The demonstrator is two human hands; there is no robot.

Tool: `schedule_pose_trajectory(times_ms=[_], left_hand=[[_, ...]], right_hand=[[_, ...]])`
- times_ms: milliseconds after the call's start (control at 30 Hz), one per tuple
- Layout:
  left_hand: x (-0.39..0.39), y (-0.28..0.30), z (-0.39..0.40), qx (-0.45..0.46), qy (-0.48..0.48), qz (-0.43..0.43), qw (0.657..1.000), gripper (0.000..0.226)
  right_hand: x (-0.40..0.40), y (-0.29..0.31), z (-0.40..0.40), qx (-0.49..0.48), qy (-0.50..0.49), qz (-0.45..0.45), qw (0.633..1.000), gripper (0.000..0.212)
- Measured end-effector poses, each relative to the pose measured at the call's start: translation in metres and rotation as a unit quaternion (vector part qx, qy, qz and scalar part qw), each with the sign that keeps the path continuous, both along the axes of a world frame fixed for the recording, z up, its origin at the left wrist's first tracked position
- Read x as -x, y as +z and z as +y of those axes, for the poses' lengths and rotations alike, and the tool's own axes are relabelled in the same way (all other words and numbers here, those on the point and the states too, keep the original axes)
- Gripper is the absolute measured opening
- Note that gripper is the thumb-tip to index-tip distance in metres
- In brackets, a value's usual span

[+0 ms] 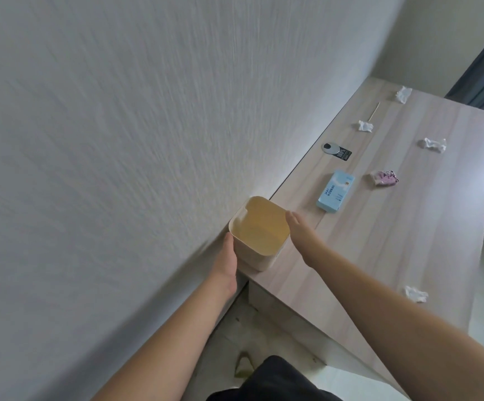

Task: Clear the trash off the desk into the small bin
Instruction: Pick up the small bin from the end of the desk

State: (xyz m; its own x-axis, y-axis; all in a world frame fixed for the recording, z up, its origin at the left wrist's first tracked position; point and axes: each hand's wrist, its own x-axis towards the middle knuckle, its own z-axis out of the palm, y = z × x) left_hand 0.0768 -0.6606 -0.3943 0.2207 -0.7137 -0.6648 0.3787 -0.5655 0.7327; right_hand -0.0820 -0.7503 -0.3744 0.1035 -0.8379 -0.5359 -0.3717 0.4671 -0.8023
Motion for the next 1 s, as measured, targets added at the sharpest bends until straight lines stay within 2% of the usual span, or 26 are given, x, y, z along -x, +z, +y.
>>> schedule_pose_trajectory(times_ms=[333,500,633,800,867,967,1000], left_hand=[[0.023,-0.001,-0.003,0.014,-0.047,-0.043,0.998,0.061],[0.042,0.002,0.008,0.008,-0.146,-0.058,0.988,0.063],[0.058,0.006,0.012,-0.001,-0.240,-0.071,0.968,0.071],[0.076,0.007,0.022,0.018,-0.327,-0.089,0.941,0.069],[0.076,0.006,0.024,0.032,-0.358,-0.144,0.922,0.069],[0.071,0.003,0.010,0.046,-0.379,-0.299,0.875,0.071],[0.072,0.003,0.003,0.045,-0.376,-0.312,0.871,0.071]], right_hand=[[0.027,-0.001,0.008,-0.046,-0.080,-0.045,0.995,0.068],[0.061,0.001,0.015,-0.068,-0.140,-0.034,0.987,0.071],[0.091,0.000,0.027,-0.061,-0.185,-0.043,0.980,0.063],[0.122,0.000,0.042,-0.071,-0.213,-0.015,0.974,0.073],[0.132,0.001,0.047,-0.067,-0.214,-0.028,0.974,0.071],[0.150,-0.002,0.056,-0.062,-0.230,-0.040,0.970,0.063],[0.155,-0.004,0.060,-0.064,-0.240,-0.038,0.968,0.062]])
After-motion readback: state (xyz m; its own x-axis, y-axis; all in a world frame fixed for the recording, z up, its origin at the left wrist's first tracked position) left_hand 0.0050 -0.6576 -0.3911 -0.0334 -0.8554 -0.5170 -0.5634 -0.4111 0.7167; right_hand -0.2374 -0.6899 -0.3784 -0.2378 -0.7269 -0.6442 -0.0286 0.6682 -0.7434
